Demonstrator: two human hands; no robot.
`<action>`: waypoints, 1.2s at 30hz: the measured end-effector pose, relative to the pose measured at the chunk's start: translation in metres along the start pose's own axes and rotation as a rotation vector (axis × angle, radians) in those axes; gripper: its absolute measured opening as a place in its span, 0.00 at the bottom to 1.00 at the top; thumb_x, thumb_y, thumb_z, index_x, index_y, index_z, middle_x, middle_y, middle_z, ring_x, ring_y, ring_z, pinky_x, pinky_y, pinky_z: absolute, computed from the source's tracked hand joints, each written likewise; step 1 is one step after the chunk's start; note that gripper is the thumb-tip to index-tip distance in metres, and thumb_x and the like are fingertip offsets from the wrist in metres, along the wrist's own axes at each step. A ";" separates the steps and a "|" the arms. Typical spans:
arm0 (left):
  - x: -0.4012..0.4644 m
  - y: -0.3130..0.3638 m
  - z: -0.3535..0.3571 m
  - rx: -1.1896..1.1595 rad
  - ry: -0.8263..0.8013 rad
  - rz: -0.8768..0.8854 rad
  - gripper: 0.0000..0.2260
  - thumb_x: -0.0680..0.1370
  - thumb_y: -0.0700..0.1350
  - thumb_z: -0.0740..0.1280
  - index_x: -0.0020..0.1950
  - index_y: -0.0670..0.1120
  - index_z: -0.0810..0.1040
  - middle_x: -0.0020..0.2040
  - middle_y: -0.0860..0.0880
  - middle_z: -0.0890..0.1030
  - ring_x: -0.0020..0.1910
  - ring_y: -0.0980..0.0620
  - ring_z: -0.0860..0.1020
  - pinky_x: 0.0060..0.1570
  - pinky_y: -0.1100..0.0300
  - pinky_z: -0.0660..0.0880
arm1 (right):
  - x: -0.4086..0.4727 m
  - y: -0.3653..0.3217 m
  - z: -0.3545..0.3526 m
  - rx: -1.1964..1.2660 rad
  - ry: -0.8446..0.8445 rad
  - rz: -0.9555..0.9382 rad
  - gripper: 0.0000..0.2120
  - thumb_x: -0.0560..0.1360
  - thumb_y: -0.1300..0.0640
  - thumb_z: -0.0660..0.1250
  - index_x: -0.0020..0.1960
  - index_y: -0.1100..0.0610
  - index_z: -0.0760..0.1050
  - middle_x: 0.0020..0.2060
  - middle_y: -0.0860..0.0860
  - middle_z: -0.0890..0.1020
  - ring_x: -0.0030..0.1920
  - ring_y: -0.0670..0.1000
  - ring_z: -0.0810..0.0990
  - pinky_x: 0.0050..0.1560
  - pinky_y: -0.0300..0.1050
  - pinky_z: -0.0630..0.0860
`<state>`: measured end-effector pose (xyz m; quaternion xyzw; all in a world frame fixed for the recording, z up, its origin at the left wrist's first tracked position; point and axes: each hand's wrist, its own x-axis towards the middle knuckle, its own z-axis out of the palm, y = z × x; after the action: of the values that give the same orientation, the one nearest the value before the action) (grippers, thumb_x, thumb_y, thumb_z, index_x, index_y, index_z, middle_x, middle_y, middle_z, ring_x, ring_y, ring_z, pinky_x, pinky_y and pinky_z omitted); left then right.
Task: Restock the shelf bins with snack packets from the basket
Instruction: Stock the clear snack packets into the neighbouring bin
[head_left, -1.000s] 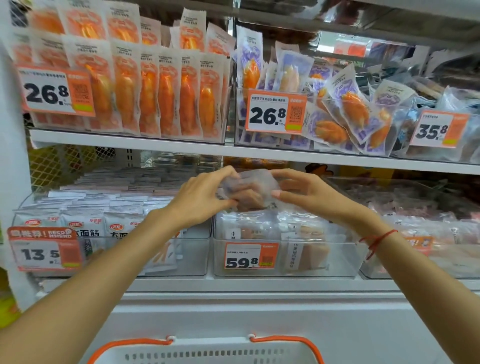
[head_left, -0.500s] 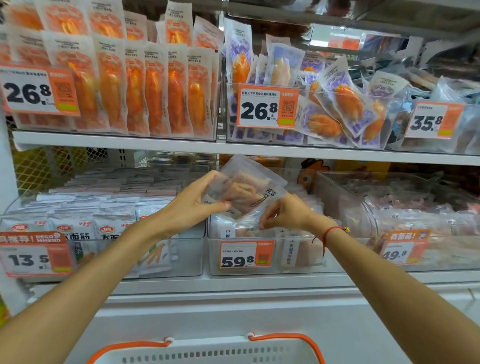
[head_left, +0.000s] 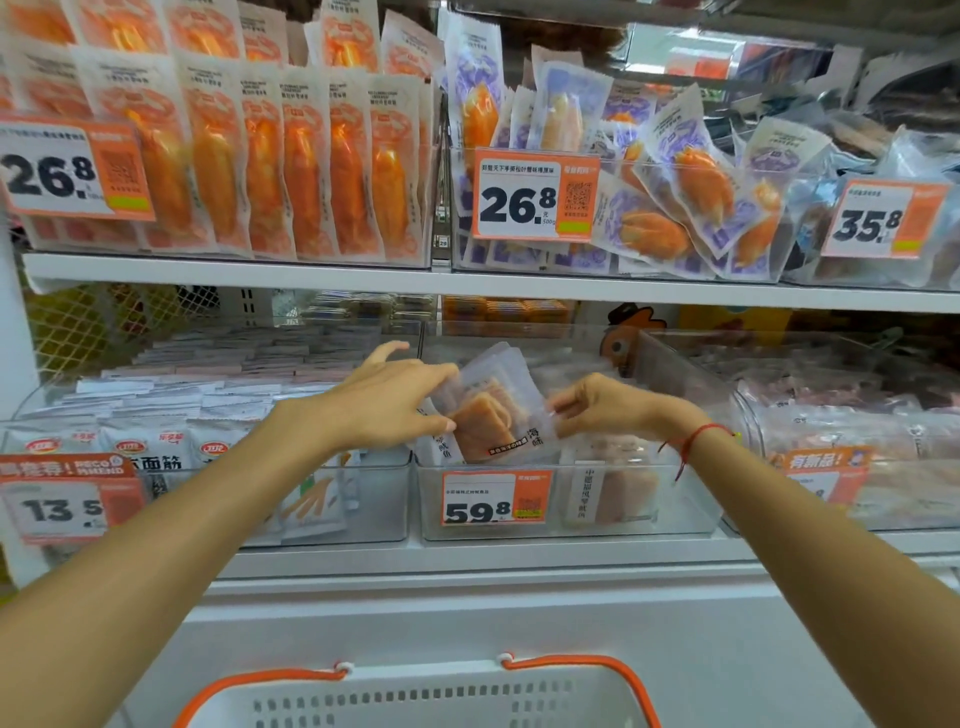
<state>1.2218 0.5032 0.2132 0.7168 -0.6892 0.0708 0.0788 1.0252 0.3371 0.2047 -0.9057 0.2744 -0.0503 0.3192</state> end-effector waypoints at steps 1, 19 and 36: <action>0.002 0.001 -0.002 0.007 -0.024 0.000 0.11 0.78 0.55 0.63 0.55 0.50 0.69 0.41 0.56 0.75 0.56 0.53 0.73 0.73 0.54 0.44 | -0.001 0.001 -0.007 0.035 -0.015 0.014 0.11 0.76 0.63 0.67 0.56 0.54 0.81 0.50 0.50 0.84 0.50 0.47 0.81 0.59 0.42 0.76; 0.014 0.013 -0.013 0.145 -0.128 0.034 0.15 0.76 0.58 0.65 0.56 0.50 0.80 0.41 0.51 0.79 0.44 0.48 0.75 0.51 0.57 0.63 | -0.014 -0.029 0.010 -0.353 0.248 -0.207 0.14 0.70 0.59 0.74 0.54 0.51 0.82 0.45 0.49 0.86 0.43 0.43 0.82 0.53 0.46 0.80; 0.034 0.011 -0.002 0.241 -0.302 0.078 0.15 0.73 0.60 0.69 0.54 0.54 0.80 0.51 0.57 0.81 0.48 0.55 0.74 0.57 0.55 0.61 | 0.003 -0.037 0.010 -0.455 -0.037 -0.089 0.14 0.72 0.59 0.72 0.57 0.54 0.81 0.52 0.49 0.84 0.50 0.46 0.82 0.58 0.38 0.75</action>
<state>1.2122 0.4698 0.2228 0.6963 -0.7069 0.0475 -0.1145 1.0479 0.3648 0.2190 -0.9663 0.2324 0.0154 0.1093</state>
